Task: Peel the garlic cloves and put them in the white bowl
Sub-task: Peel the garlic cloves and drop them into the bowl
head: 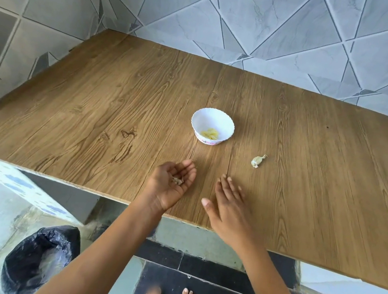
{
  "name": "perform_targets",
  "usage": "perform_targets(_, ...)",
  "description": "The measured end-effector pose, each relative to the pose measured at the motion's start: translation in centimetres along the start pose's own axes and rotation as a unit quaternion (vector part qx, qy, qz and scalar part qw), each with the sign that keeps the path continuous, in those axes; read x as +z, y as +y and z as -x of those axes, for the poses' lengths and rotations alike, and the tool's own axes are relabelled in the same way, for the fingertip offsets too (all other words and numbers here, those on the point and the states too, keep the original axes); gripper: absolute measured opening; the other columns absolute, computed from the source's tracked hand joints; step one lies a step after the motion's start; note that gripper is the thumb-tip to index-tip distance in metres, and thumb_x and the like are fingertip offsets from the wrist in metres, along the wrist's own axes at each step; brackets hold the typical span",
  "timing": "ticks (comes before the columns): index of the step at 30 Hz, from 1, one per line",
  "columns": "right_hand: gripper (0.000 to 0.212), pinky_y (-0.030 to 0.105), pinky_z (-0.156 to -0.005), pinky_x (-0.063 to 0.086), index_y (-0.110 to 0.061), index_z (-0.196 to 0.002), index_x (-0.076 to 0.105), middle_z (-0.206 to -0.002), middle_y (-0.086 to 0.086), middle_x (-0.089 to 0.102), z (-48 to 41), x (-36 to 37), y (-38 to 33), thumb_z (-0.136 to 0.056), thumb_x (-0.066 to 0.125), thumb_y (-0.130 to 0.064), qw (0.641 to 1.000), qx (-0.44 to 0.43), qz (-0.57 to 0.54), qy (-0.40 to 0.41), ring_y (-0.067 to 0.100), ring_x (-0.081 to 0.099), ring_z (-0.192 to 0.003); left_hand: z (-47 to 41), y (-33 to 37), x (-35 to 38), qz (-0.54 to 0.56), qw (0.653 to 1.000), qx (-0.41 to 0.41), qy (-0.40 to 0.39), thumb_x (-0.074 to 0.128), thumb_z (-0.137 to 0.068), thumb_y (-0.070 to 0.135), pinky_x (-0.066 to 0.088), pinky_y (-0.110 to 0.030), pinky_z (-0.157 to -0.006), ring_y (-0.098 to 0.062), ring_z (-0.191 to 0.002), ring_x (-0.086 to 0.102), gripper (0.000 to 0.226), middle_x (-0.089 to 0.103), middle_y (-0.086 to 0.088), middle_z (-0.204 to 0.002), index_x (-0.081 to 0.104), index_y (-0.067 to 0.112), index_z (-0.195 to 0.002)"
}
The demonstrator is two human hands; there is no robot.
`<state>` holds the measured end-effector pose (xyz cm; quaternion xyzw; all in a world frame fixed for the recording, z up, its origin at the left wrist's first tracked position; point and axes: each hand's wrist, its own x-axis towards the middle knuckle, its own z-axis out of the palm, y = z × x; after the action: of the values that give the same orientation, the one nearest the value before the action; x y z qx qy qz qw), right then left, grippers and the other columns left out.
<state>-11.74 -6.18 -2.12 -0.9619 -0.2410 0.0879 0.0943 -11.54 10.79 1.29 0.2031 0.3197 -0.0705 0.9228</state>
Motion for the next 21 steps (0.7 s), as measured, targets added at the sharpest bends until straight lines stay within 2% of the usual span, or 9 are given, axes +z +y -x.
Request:
perform_targets(3, 0.098, 0.028, -0.111, -0.018, -0.01, -0.148, -0.004, -0.148, -0.001, -0.021, 0.8, 0.2, -1.6, -0.071, -0.024, -0.067, 0.999, -0.029, 0.013, -0.016, 0.009, -0.024, -0.137, 0.0, 0.0, -0.2, -0.001, 1.0, -0.001, -0.003, 0.031, -0.1, 0.016, 0.048, -0.033, -0.086, -0.025, -0.087, 0.059, 0.039, 0.061, -0.018, -0.091, 0.06, -0.007, -0.088)
perform_targets(8, 0.092, 0.027, -0.112, -0.019, -0.012, -0.149, 0.002, -0.155, -0.002, -0.011, 1.8, 0.9, -3.4, -0.078, -0.018, -0.065, 0.997, -0.077, 0.001, -0.026, 0.008, -0.02, -0.14, 0.1, 0.0, -0.3, -0.006, 1.0, -0.003, -0.006, 0.031, -0.1, 0.017, 0.049, -0.031, -0.083, -0.024, -0.088, 0.059, 0.039, 0.061, -0.017, -0.091, 0.06, -0.006, -0.089)
perform_targets(9, 0.089, 0.029, -0.113, -0.014, -0.01, -0.149, 0.01, -0.156, 0.0, -0.004, 1.8, 1.0, -3.5, -0.082, -0.015, -0.064, 0.997, -0.072, 0.004, -0.009, 0.011, -0.013, -0.142, 0.1, 0.0, -0.4, -0.007, 1.0, -0.005, -0.006, 0.031, -0.1, 0.017, 0.049, -0.031, -0.083, -0.024, -0.088, 0.059, 0.039, 0.061, -0.017, -0.092, 0.06, -0.006, -0.09)
perform_targets(12, 0.075, 0.041, -0.111, 0.012, -0.012, -0.139, 0.044, -0.149, 0.009, 0.036, 2.0, 1.3, -3.3, -0.096, 0.004, -0.058, 0.997, -0.056, 0.053, 0.009, 0.023, 0.028, -0.14, 0.3, -0.1, -0.3, -0.014, 1.0, -0.009, -0.011, 0.031, -0.1, 0.017, 0.048, -0.032, -0.085, -0.024, -0.089, 0.059, 0.039, 0.061, -0.017, -0.092, 0.06, -0.006, -0.09)
perform_targets(13, 0.072, 0.044, -0.109, 0.016, -0.014, -0.136, 0.048, -0.146, 0.01, 0.041, 1.8, 1.3, -3.2, -0.097, 0.008, -0.058, 0.996, -0.054, 0.069, 0.003, 0.025, 0.034, -0.138, 0.3, 0.0, -0.3, -0.016, 1.0, -0.008, -0.01, 0.031, -0.1, 0.017, 0.048, -0.031, -0.086, -0.025, -0.089, 0.059, 0.039, 0.061, -0.017, -0.092, 0.06, -0.006, -0.09)
perform_targets(15, 0.072, 0.048, -0.112, 0.014, -0.019, -0.136, 0.049, -0.148, 0.011, 0.038, 2.0, 1.2, -3.0, -0.095, 0.008, -0.062, 0.995, -0.061, 0.077, 0.012, 0.028, 0.031, -0.139, 0.2, -0.1, -0.2, -0.022, 1.0, -0.01, -0.01, 0.03, -0.1, 0.017, 0.047, -0.031, -0.087, -0.025, -0.089, 0.059, 0.039, 0.061, -0.017, -0.091, 0.06, -0.006, -0.09)
perform_targets(18, 0.077, 0.037, -0.117, -0.002, -0.03, -0.142, 0.039, -0.157, 0.0, 0.015, 1.8, 0.7, -2.3, -0.087, 0.004, -0.072, 0.996, -0.04, -0.061, 0.054, 0.018, 0.009, -0.145, 0.2, -0.2, 0.0, -0.026, 0.999, -0.014, -0.013, 0.03, -0.1, 0.016, 0.048, -0.032, -0.087, -0.025, -0.088, 0.059, 0.039, 0.061, -0.017, -0.092, 0.06, -0.006, -0.089)
perform_targets(19, 0.075, 0.035, -0.117, 0.002, -0.03, -0.14, 0.043, -0.156, -0.002, 0.018, 2.0, 0.7, -1.9, -0.087, 0.008, -0.071, 0.989, -0.014, -0.119, 0.084, 0.015, 0.011, -0.145, 0.2, -0.2, 0.0, -0.031, 0.999, -0.017, -0.016, 0.031, -0.1, 0.016, 0.048, -0.032, -0.087, -0.025, -0.088, 0.059, 0.039, 0.061, -0.017, -0.091, 0.06, -0.006, -0.089)
perform_targets(21, 0.065, 0.041, -0.114, 0.024, -0.023, -0.129, 0.057, -0.146, 0.0, 0.042, 3.0, 0.7, -1.0, -0.093, 0.022, -0.063, 0.969, 0.026, -0.169, 0.178, 0.017, 0.032, -0.138, 0.1, -0.3, 0.2, -0.033, 0.999, -0.017, -0.018, 0.031, -0.1, 0.015, 0.048, -0.033, -0.088, -0.025, -0.087, 0.059, 0.039, 0.062, -0.017, -0.09, 0.061, -0.006, -0.088)
